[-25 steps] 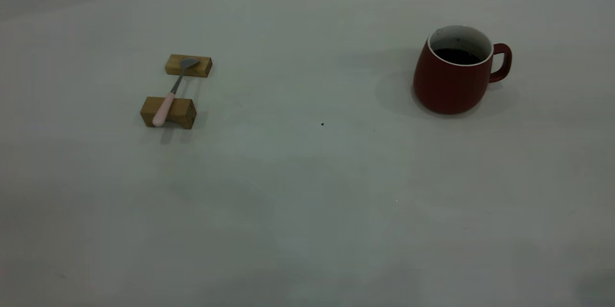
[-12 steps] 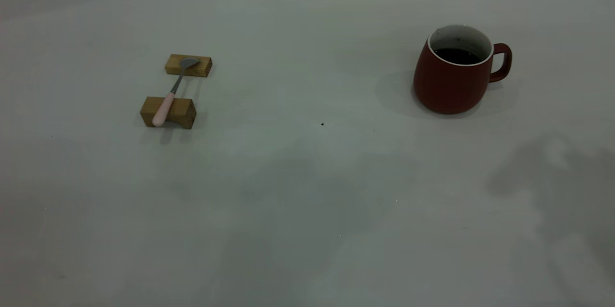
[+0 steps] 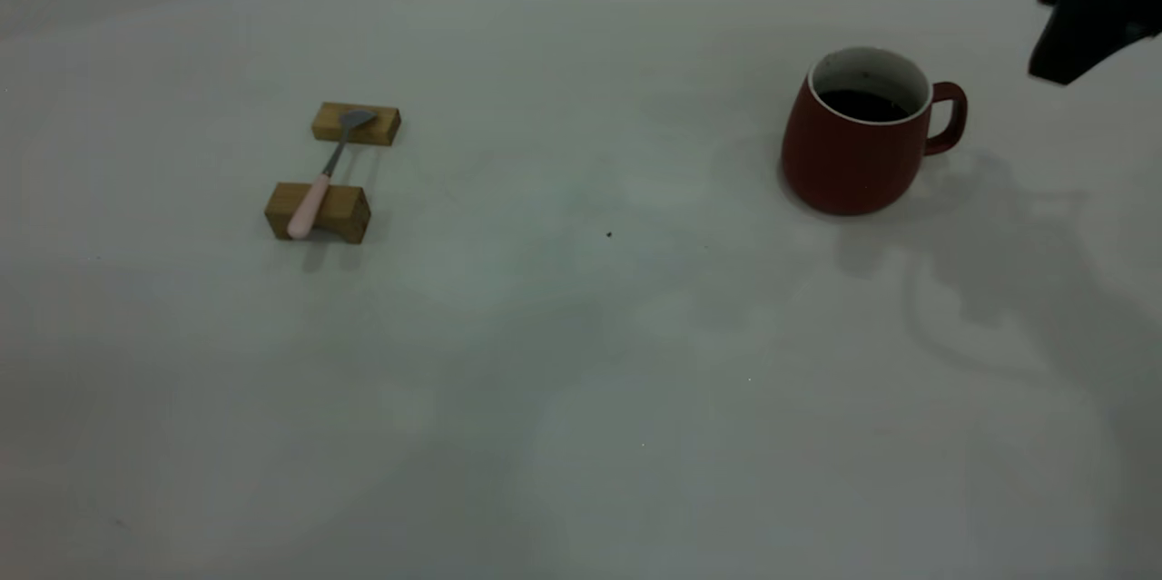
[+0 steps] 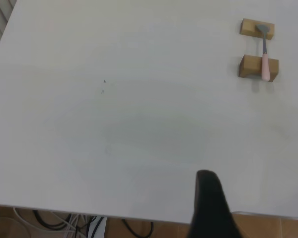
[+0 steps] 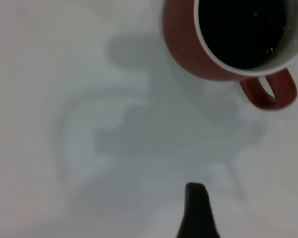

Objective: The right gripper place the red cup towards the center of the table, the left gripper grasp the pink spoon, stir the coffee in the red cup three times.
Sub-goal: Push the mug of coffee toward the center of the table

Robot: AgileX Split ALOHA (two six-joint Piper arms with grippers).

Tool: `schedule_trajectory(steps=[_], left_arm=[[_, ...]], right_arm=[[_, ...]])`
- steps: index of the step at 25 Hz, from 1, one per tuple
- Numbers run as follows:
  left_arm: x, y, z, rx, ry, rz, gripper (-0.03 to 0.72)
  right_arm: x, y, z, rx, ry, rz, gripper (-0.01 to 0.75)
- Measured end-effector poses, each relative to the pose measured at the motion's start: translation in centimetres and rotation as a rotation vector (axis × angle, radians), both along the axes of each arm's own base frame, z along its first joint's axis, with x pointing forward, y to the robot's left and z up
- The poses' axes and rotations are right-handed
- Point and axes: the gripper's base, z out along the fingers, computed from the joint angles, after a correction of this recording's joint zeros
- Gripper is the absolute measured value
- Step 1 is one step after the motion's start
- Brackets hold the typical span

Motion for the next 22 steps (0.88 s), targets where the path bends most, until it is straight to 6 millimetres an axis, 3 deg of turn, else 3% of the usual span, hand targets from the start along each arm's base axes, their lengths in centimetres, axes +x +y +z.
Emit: schedule_trajectory(steps=[10, 17, 22], left_arm=[[0.0, 0.0, 0.0, 0.0, 0.0, 0.0, 0.543], [0.0, 0.0, 0.0, 0.0, 0.0, 0.0, 0.543], [0.0, 0.0, 0.0, -0.001, 0.0, 0.001, 0.543]], right_arm=[[5.0, 0.5, -6.4, -0.07, 0.01, 0.172, 0.596], [7.3, 0.5, -8.0, -0.112, 0.0, 0.223, 0.602], [7.7, 0.8, -9.1, -0.123, 0.008, 0.267, 0.602]])
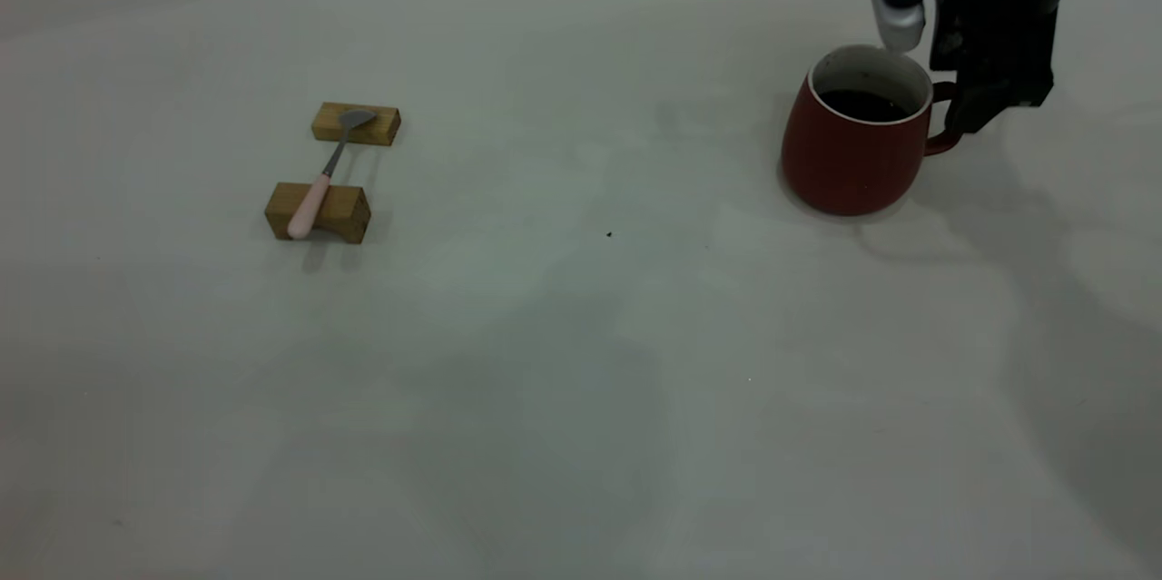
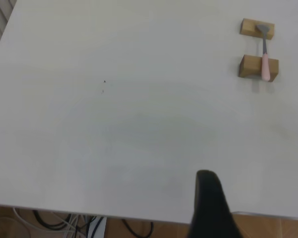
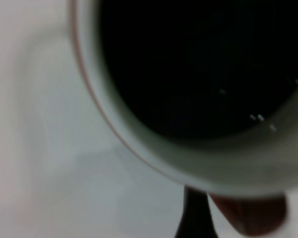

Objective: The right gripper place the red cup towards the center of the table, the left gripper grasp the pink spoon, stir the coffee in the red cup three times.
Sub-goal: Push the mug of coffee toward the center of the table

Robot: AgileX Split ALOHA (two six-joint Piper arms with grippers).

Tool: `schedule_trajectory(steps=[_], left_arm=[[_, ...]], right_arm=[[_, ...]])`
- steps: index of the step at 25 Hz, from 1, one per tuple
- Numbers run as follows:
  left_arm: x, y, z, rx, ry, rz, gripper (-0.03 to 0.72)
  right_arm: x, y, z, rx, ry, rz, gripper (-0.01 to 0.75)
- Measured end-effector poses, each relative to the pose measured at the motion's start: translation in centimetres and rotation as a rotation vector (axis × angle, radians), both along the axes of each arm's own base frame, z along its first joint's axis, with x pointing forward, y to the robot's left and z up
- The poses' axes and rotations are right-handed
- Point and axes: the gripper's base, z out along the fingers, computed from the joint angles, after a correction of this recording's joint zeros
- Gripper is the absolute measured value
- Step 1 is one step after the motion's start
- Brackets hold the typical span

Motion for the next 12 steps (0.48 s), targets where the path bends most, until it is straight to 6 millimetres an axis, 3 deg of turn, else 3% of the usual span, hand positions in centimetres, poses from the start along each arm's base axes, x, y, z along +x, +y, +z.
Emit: schedule_trajectory(steps=[12], left_arm=[[0.0, 0.0, 0.0, 0.0, 0.0, 0.0, 0.543]], right_arm=[[-1.0, 4.1, -0.6, 0.021, 0.044, 0.069, 0.602]])
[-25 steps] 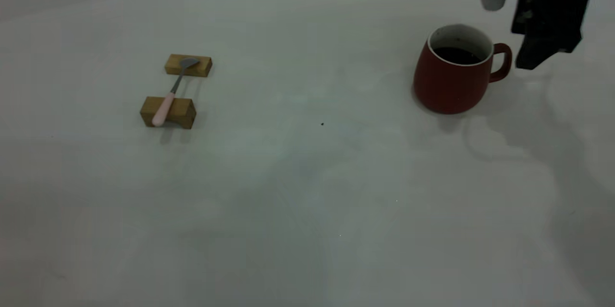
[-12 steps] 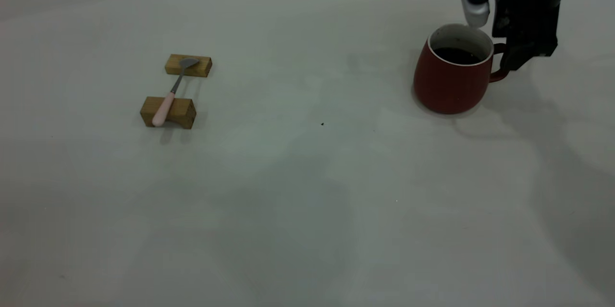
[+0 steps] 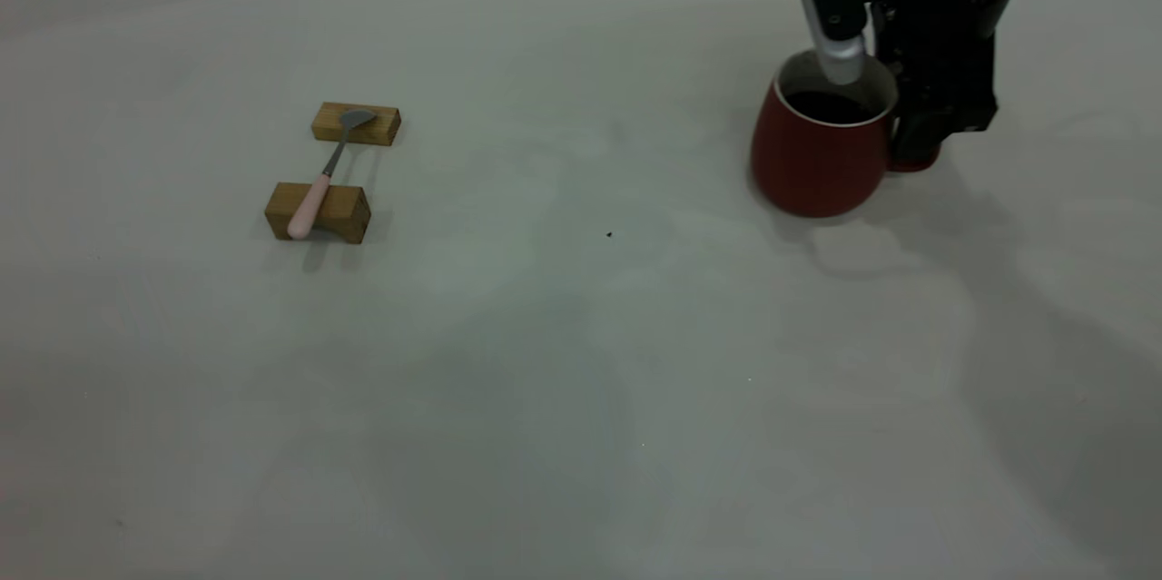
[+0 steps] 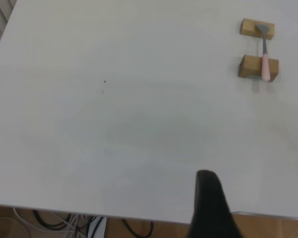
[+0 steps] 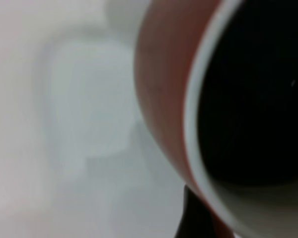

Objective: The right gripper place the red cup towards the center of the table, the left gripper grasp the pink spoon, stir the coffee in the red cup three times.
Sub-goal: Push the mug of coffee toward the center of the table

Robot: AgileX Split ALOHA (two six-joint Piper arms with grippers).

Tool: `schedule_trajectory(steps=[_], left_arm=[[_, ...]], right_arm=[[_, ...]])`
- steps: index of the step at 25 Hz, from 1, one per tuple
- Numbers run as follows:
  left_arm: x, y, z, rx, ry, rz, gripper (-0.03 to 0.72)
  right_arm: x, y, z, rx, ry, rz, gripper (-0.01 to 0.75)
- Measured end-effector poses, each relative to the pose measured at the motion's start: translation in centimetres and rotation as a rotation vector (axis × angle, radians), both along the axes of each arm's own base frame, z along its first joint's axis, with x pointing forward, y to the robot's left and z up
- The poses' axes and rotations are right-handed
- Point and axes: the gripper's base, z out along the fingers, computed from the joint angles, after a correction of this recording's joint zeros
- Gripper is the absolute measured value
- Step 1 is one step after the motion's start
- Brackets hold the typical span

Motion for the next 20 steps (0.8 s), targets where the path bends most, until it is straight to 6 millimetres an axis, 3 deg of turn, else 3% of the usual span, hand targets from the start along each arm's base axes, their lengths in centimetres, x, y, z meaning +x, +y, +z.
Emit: schedule_trajectory(steps=[20], left_arm=[[0.0, 0.0, 0.0, -0.001, 0.0, 0.0, 0.543]], right_arm=[[-1.9, 7.5, 0.3, 0.328, 0.1, -0.194, 0.595]])
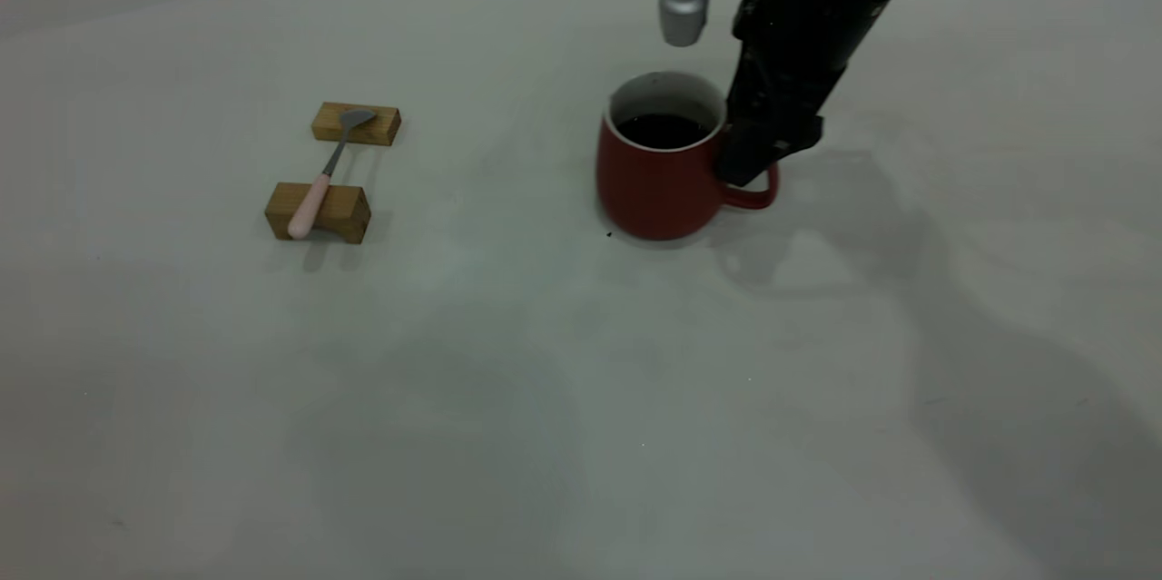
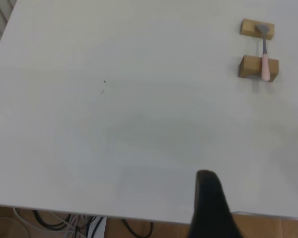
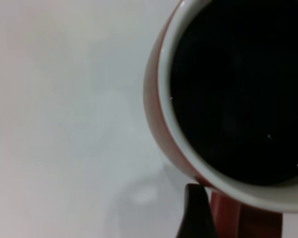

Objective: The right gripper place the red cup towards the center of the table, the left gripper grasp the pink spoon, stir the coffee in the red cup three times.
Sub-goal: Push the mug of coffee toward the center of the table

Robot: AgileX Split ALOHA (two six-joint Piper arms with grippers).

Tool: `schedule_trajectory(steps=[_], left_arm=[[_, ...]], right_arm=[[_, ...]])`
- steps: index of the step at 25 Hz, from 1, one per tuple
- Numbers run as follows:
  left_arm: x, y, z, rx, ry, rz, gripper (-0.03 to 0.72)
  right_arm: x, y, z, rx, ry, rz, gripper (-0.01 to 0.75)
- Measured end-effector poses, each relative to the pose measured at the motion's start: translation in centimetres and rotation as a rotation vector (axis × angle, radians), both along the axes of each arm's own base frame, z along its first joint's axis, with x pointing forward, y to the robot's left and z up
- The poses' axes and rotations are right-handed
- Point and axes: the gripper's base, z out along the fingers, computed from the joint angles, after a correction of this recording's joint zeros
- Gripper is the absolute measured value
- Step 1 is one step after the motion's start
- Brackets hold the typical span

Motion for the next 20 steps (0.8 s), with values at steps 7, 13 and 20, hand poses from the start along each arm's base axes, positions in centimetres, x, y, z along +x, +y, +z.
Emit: schedule_trajectory(steps=[7, 13, 20], left_arm=[[0.0, 0.0, 0.0, 0.001, 0.0, -0.001, 0.543], [0.0, 0.0, 0.0, 0.001, 0.0, -0.001, 0.543], [0.0, 0.0, 0.0, 0.001, 0.0, -0.001, 0.543]], right_arm=[[-0.8, 2.3, -0.5, 0.04, 0.011, 0.001, 0.595], [-1.1, 3.3, -0.4, 0.093, 0.037, -0.046, 0.595], [-1.1, 3.2, 0.2, 0.114, 0.074, -0.118, 0.595]])
